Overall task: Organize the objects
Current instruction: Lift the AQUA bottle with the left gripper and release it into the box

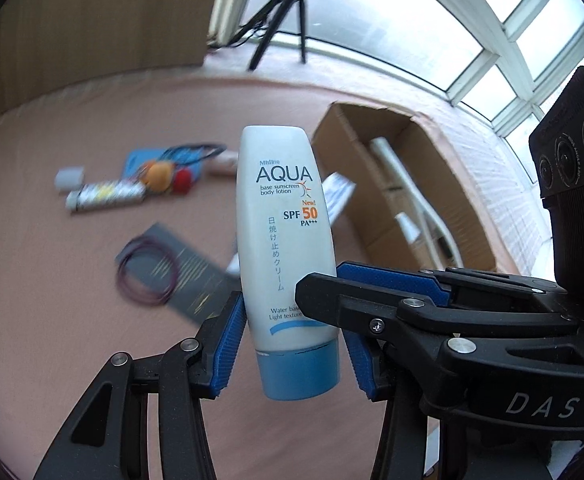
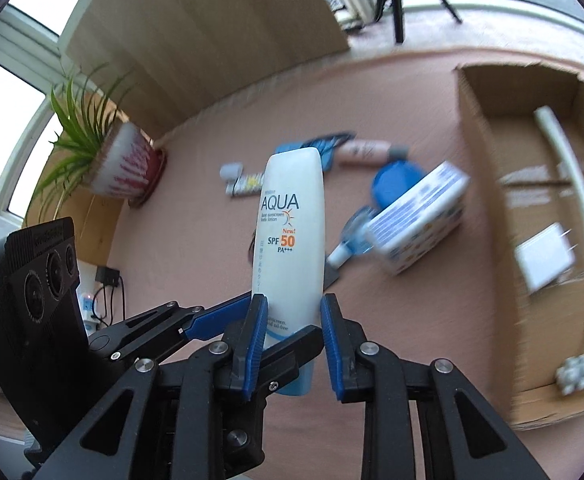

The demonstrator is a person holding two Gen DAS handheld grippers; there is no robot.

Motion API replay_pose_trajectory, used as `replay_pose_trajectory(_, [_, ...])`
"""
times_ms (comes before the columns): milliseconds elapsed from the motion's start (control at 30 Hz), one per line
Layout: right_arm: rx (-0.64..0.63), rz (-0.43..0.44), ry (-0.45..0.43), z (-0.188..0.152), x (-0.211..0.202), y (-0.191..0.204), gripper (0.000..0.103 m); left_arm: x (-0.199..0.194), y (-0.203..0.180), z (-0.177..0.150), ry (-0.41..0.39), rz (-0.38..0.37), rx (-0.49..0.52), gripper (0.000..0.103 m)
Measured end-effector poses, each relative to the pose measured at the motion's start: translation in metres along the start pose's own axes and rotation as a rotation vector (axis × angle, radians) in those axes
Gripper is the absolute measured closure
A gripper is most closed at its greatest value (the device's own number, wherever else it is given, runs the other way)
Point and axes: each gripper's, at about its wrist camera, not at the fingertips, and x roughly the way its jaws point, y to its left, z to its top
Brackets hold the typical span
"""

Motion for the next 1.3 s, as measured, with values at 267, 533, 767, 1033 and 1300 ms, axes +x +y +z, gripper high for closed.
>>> replay_pose_trajectory(267, [0.036,-0.041,-0.071,0.024,-0.041,-0.044,0.078,0.027,-0.061,0.042,-0.02,-0.035,0.06,0.052])
replay_pose_trajectory(533, [0.068,-0.076,-0.103,0.042,-0.064,-0.092,0.078,0.064,-0.105,0.071,-0.014,-0.062,0.077,0.052])
replay_pose_trajectory(767, [0.078,-0.102,-0.1,0.052,-0.065,-0.121,0.078,0.092,-0.121,0.084,0.003,-0.066,0.077,0.052])
replay_pose_trajectory(1033, [0.086,-0.115,-0.091,0.055,-0.063,-0.138,0.078,0.109,-0.13,0.087,0.018,-0.056,0.1,0.051])
replay_pose_trajectory(1300, [0.105,-0.147,-0.098,0.055,-0.064,-0.148,0.06,0.099,-0.133,0.085,-0.001,0.001,0.151,0.027])
